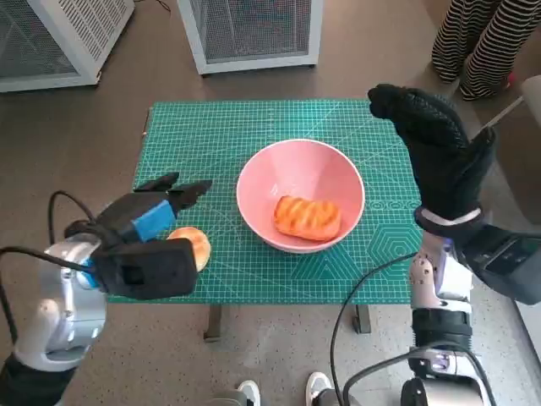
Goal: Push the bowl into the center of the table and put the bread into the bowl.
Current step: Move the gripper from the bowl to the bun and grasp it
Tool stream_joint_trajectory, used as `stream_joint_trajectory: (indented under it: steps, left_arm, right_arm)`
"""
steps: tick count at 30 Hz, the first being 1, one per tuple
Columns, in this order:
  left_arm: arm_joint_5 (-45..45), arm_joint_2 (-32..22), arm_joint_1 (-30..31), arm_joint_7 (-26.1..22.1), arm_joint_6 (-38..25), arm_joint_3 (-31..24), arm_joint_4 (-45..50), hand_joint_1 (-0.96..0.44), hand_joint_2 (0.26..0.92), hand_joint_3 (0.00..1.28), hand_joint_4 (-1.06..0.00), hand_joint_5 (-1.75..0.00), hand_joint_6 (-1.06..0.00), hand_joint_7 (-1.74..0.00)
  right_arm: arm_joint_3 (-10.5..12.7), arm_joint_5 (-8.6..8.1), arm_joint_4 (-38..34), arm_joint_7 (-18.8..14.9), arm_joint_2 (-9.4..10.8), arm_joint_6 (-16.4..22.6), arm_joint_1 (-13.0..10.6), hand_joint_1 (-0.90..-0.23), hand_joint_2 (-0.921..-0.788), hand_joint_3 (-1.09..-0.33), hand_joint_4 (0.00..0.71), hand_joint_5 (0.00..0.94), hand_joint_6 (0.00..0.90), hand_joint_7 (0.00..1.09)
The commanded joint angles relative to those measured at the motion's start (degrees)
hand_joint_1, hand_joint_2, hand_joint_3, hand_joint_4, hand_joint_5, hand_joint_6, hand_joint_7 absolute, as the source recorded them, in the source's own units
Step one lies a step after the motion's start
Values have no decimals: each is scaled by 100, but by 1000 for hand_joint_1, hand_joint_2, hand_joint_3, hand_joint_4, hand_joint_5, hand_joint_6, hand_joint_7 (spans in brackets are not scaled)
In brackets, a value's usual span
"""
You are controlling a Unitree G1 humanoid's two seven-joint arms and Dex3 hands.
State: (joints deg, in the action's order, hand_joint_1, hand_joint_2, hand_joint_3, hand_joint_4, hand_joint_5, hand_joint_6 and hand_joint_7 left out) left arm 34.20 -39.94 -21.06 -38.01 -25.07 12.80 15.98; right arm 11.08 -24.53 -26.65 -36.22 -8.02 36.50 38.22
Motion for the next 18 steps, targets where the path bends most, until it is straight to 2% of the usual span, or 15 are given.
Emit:
stream_joint_trajectory:
  steps: [1,18]
  left_arm:
    - [152,54,23,-21,-135,137,-122,-90,750,1,-57,0,-238,-13]
    - [551,214,-135,44,-310,604,-1008,-11,754,3,-74,-8,-246,-8]
  right_arm:
    - [13,2,-57,-54,-43,-43,-64,-612,-921,-641,219,1,5,572]
    - [32,22,-128,-67,-111,33,-69,-614,-921,-637,220,2,8,568]
